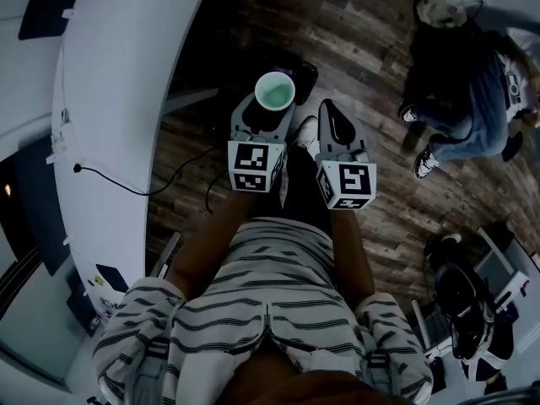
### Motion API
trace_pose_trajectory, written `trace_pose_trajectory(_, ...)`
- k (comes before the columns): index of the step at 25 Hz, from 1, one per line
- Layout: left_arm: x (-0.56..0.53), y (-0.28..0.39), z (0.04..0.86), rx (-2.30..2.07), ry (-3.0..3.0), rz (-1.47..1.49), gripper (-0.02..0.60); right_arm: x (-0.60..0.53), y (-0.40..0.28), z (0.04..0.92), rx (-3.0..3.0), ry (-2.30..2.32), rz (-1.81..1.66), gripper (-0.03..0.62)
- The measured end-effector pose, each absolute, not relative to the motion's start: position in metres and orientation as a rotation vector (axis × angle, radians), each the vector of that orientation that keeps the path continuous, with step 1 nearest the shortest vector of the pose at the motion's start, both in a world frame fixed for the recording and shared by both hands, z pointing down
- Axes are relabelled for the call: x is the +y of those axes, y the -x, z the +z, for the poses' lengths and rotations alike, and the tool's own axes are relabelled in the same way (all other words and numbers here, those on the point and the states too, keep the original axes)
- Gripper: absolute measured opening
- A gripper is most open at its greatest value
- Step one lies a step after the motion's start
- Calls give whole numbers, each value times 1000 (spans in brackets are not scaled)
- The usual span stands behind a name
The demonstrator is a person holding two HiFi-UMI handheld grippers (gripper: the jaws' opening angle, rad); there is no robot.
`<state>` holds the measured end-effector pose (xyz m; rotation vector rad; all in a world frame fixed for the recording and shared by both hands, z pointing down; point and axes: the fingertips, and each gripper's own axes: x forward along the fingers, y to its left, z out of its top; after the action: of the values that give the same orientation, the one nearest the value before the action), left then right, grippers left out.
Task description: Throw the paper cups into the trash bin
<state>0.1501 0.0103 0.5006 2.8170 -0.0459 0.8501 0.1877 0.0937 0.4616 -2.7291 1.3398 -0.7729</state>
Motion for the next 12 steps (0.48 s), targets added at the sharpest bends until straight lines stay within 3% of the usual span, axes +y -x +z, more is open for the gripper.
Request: trace_pose_trajectory(12, 31, -155, 561, 43, -2781, 939, 285, 105, -187, 511, 1298, 2710, -868, 11)
